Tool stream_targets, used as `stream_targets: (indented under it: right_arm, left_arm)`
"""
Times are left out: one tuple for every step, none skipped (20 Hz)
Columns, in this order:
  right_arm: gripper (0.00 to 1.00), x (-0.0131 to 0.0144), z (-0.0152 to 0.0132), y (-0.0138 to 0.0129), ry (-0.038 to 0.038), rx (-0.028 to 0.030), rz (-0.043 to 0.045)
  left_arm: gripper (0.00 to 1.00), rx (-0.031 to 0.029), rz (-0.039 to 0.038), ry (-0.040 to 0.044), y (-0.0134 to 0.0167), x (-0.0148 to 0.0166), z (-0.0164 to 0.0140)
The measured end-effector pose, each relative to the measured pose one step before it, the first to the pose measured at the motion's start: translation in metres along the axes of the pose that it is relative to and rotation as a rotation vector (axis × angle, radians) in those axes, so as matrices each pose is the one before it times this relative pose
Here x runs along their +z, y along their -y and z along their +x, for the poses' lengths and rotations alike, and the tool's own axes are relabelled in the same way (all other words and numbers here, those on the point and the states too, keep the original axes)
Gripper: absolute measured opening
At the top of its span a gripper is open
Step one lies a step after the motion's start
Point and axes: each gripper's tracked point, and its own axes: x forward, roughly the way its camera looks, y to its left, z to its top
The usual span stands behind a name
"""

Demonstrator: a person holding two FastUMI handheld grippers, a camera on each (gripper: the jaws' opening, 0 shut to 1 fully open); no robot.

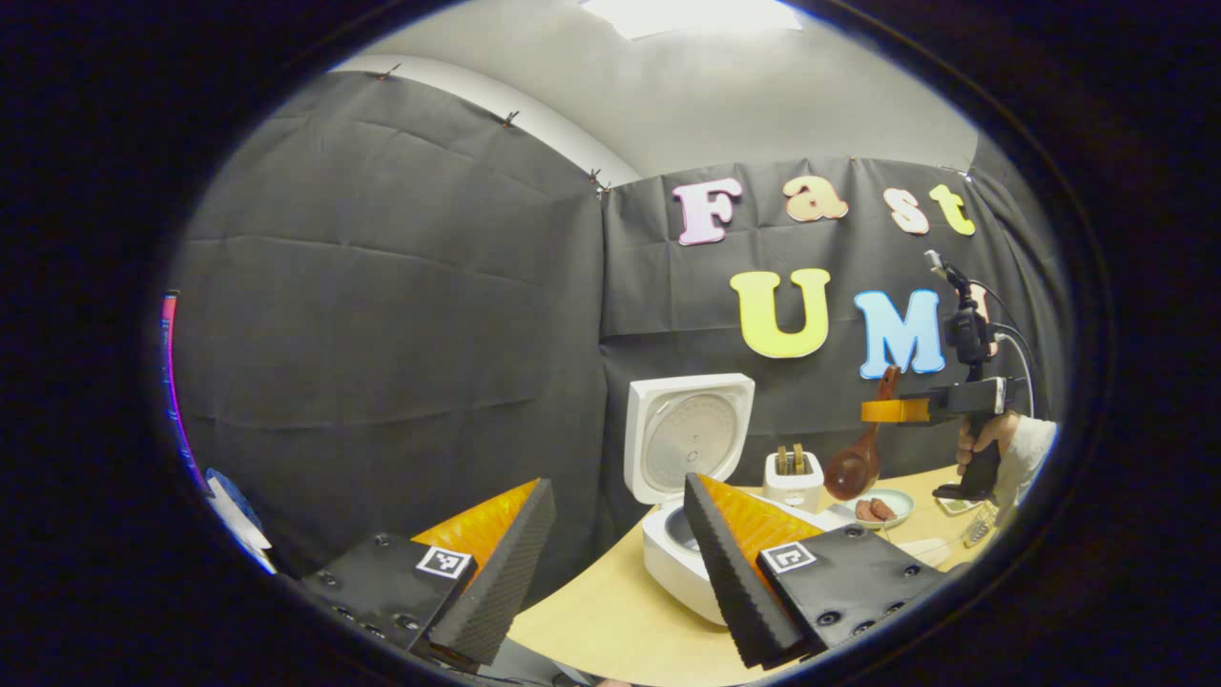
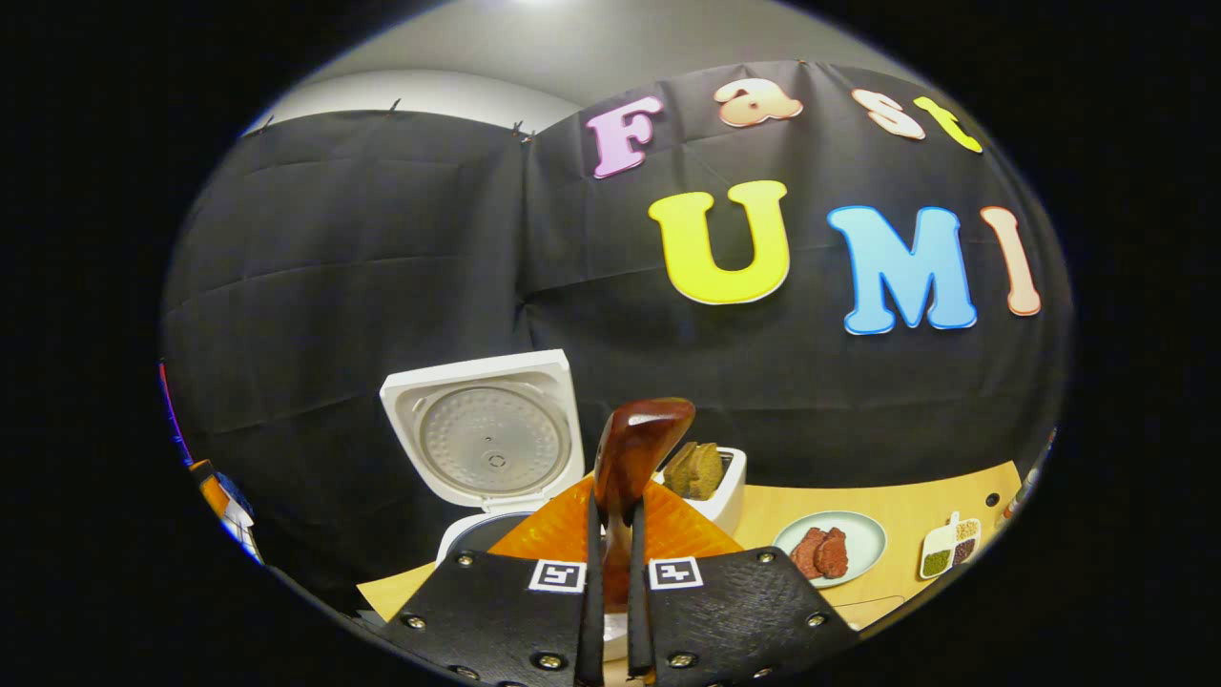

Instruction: Close the left gripper, press the button to open the rice cooker; take a wooden spoon from the chopstick holder with the right hand, scoop a spoonful of rice and pour it into the rice cooker, then put the wooden spoon back into the chopstick holder.

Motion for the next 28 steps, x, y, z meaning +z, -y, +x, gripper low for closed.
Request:
stream_targets:
  right_arm:
    - [0.1, 0.00322, -0.00598, 0.01298, 0.0037, -0.02246, 0.00883]
    - [0.1, 0.00277, -0.00738, 0.01331, 0.00178, -0.02233, 0.00796]
    - [0.1, 0.00245, -0.00757, 0.01545, 0.0001, -0.02413, 0.0033]
    - [0.1, 0.00028, -0.00584, 0.01485, -0.00027, -0.02499, 0.0024]
    - [0.1, 0.00043, -0.00548, 0.01428, -0.00109, -0.0262, 0.00083]
    - [0.1, -0.00104, -0.00592, 0.01477, -0.00178, -0.0254, 0.00077]
    - [0.1, -0.00019, -0.00583, 0.01631, -0.00427, -0.02563, 0.0015]
    - [0.1, -0.00197, -0.00584, 0.01534, -0.00401, -0.02569, 0.00356]
    - [0.1, -0.00107, -0.0048, 0.01616, -0.00377, -0.02627, 0.00595]
    - [0.1, -0.00162, -0.00517, 0.01565, -0.00273, -0.02534, 0.00791]
    - [0.1, -0.00126, -0.00566, 0.01548, 0.00078, -0.0251, 0.00641]
    - [0.1, -0.00235, -0.00417, 0.01512, -0.00106, -0.02546, 0.00605]
    - [0.1, -0.00272, -0.00382, 0.01643, -0.00382, -0.02652, 0.00545]
    - [0.1, -0.00354, -0.00389, 0.01589, -0.00448, -0.02723, 0.00653]
    - [0.1, -0.00298, -0.00303, 0.01669, -0.00552, -0.02672, 0.0109]
    - [0.1, -0.00441, -0.00385, 0.01463, -0.00734, -0.02394, 0.01269]
    - [0.1, -0.00223, -0.00276, 0.0148, -0.00457, -0.01985, 0.01394]
    - [0.1, -0.00296, -0.00338, 0.01426, -0.00122, -0.01972, 0.01238]
    - [0.1, -0.00113, -0.00245, 0.01427, -0.00025, -0.02146, 0.01028]
    - [0.1, -0.00192, -0.00175, 0.01324, -0.00005, -0.02282, 0.00707]
    - [0.1, -0.00198, -0.00163, 0.01363, -0.00436, -0.02156, 0.00553]
    - [0.1, -0.00395, -0.00144, 0.0134, -0.00552, -0.02025, 0.00545]
    - [0.1, -0.00362, -0.00065, 0.01167, -0.00471, -0.01938, 0.00777]
    - [0.1, -0.00317, 0.00035, 0.01025, -0.00675, -0.01643, 0.00783]
    - [0.1, -0.00366, -0.00045, 0.01071, -0.00737, -0.01445, 0.00843]
    - [0.1, -0.00472, -0.00009, 0.01039, -0.00797, -0.01415, 0.0054]
    - [0.1, -0.0044, 0.00009, 0.01034, -0.00486, -0.01595, 0.0056]
    - [0.1, -0.00508, -0.00016, 0.00844, -0.00429, -0.01629, 0.0037]
  left_arm:
    - [0.93, -0.00957, 0.00215, 0.00642, 0.00523, 0.0042, 0.00197]
    - [0.96, -0.00964, 0.00075, 0.00539, 0.00495, 0.00243, 0.00106]
    - [0.99, -0.01203, -0.00356, 0.00467, 0.00683, 0.00281, 0.00351]
    - [0.99, -0.01317, -0.00863, 0.00351, 0.00746, 0.00283, 0.0025]
    - [0.95, -0.01255, -0.01175, 0.00405, 0.00951, 0.00284, 0.00466]
    - [0.99, -0.01131, -0.0124, 0.00348, 0.00765, -0.00119, 0.00367]
    - [0.99, -0.01068, -0.00918, 0.00227, 0.00747, 0.00044, 0.00299]
    - [0.91, -0.00931, -0.00684, 0.0014, 0.0066, -0.00033, 0.00038]
    - [0.95, -0.0121, -0.00449, 0.00001, 0.00809, 0.0003, 0.00279]
    - [0.95, -0.01087, -0.00188, -0.00044, 0.00728, -0.00099, 0.00202]
    - [0.95, -0.00759, 0.00078, 0.0004, 0.00689, 0.00051, 0.00165]
    - [0.99, -0.00769, -0.00043, -0.00025, 0.0064, -0.00107, 0.00268]
    - [0.99, -0.00858, -0.0025, -0.00095, 0.00634, -0.00047, 0.00099]
    - [0.99, -0.00842, -0.00348, -0.00297, 0.00674, 0.00001, 0.00243]
    - [0.99, -0.01014, -0.0038, -0.00432, 0.00745, -0.00094, 0.00099]
    - [0.99, -0.00979, -0.00355, -0.00103, 0.00749, 0.00059, 0.001]
    - [0.95, -0.0095, -0.00125, 0.00192, 0.00654, 0.00177, 0.00061]
    - [0.95, -0.00815, 0.00308, 0.00331, 0.00566, 0.00245, 0.00048]
    - [0.95, -0.00796, 0.00582, 0.00402, 0.00601, 0.00178, 0.00148]
    - [0.95, -0.00633, 0.00621, 0.00341, 0.0048, 0.00201, 0.00033]
    - [0.95, -0.00762, 0.00411, 0.00268, 0.00664, 0.00233, -0.00086]
    - [0.95, -0.00637, 0.00406, 0.00153, 0.00569, 0.00157, 0.0004]
    - [0.99, -0.00347, 0.00489, 0.00039, 0.00377, -0.00004, 0.00091]
    - [0.98, -0.00239, 0.00345, -0.00303, 0.00431, 0.0005, -0.00013]
    - [0.94, -0.00335, 0.00118, -0.00368, 0.00368, -0.00056, 0.00034]
    - [0.98, -0.00447, 0.00152, -0.00219, 0.00371, 0.00015, -0.00119]
    - [0.99, -0.00264, 0.00521, -0.00233, 0.00296, 0.00052, 0.00001]
    - [0.98, -0.00255, 0.00807, -0.00126, 0.00334, 0.00033, -0.00166]
